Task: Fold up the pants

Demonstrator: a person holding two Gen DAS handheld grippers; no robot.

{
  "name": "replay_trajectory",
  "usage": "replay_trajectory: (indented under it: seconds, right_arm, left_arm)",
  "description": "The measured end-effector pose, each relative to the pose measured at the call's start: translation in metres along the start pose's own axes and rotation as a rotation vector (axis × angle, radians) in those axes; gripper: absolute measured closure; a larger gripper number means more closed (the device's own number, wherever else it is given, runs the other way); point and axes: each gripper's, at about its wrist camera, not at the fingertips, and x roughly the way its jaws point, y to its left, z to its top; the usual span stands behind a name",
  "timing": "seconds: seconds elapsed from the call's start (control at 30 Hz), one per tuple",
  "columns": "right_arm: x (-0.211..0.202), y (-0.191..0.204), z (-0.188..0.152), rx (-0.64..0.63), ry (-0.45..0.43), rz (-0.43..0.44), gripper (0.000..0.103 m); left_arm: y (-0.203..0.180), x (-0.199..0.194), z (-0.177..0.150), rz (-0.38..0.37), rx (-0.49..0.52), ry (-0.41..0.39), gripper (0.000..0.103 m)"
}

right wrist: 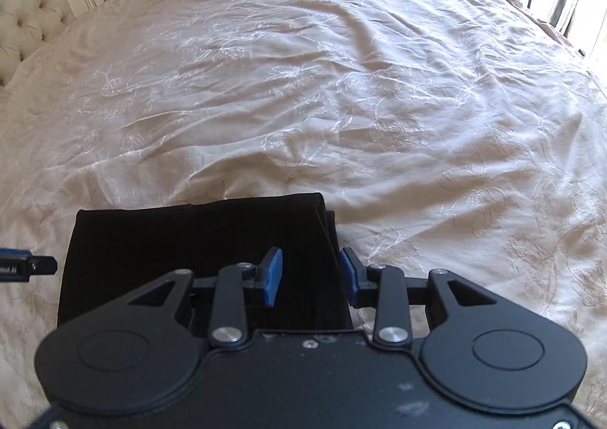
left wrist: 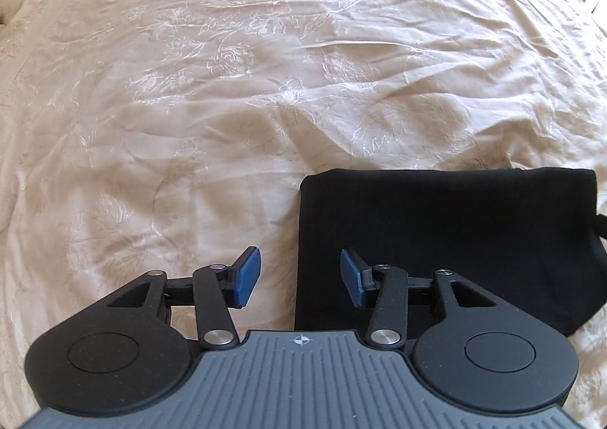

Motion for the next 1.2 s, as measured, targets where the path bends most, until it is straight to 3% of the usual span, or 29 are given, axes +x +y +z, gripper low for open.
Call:
replay_trajectory:
  seconds: [0.23,0.47,0.8,0.97,1.07,1.2]
  right_arm:
    - [0.03,0.001,0.001,0.018,0.077,-0.05,0.064]
    - [0.053,-0.016,0.002,0.082,0.132,-0.026,0.058]
    - [0.067,-0.03,-0.005,0.148,0.118,0.005,0.052]
    - [0.067,-0.035,-0.007,0.167,0.102,0.026,0.05]
    - [0.063,-0.037,-0.009,0.169,0.098,0.043,0.05]
    - [0.054,-0.042,-0.01,0.187,0.132,0.054,0.05]
  left_arm:
    - [-0.012,0.037,0.021,-0.004,-0.015,0.069,0.056]
    - [-0.012,0.054,0.031,0.023,-0.009,0.083,0.041]
    - [-0.01,0.075,0.041,0.043,0.025,0.102,0.017]
    - [0.0,0.076,0.046,0.013,0.017,0.109,0.013]
    - [0.008,0.06,0.037,0.001,0.008,0.062,0.014]
    - [0.011,0.035,0.001,-0.014,0.013,0.031,0.014]
